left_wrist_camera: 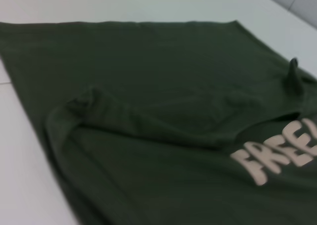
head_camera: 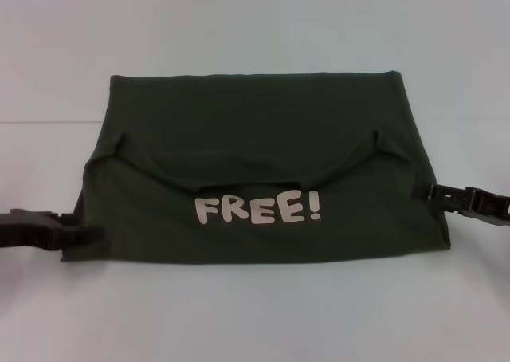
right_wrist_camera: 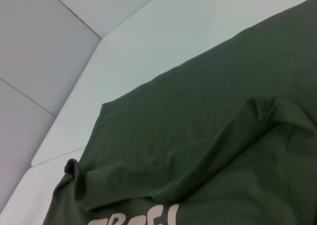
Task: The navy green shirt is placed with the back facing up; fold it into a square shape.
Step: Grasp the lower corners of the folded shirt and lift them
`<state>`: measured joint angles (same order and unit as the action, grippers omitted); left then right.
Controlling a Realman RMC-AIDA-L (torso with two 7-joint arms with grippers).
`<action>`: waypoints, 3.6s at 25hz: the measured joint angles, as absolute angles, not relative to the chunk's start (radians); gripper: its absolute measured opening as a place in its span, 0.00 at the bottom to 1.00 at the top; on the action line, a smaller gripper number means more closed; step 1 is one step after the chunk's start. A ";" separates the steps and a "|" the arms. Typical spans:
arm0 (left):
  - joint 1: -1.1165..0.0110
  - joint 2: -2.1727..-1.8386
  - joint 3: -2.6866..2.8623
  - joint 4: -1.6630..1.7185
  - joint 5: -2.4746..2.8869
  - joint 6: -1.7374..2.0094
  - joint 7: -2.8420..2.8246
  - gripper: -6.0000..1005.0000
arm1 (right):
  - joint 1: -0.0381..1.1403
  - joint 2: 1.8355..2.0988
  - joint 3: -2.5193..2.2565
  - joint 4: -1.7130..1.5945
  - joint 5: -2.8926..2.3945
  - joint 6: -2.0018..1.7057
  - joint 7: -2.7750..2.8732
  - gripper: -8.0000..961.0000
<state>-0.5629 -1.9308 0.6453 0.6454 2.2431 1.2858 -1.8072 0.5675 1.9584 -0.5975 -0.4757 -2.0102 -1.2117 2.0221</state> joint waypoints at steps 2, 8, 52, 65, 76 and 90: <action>-0.554 -1.937 0.646 0.651 2.252 1.264 -1.798 0.68 | 0.566 1.963 -0.599 -0.476 -2.010 -1.206 2.015 0.97; -0.553 -1.947 0.646 0.623 2.311 1.197 -1.813 0.68 | 0.566 1.967 -0.602 -0.476 -2.011 -1.202 2.014 0.97; -0.574 -1.974 0.642 0.604 2.333 1.165 -1.918 0.68 | 0.564 1.977 -0.622 -0.475 -2.012 -1.200 2.009 0.94; -0.570 -1.981 0.650 0.619 2.335 1.157 -1.925 0.63 | 0.564 1.977 -0.631 -0.475 -2.013 -1.200 2.009 0.94; -0.577 -1.998 0.673 0.628 2.363 1.118 -1.949 0.14 | 0.563 1.977 -0.630 -0.488 -2.013 -1.209 2.014 0.93; -0.578 -1.987 0.659 0.636 2.351 1.132 -1.948 0.04 | 0.561 1.952 -0.679 -0.623 -2.089 -1.299 2.222 0.92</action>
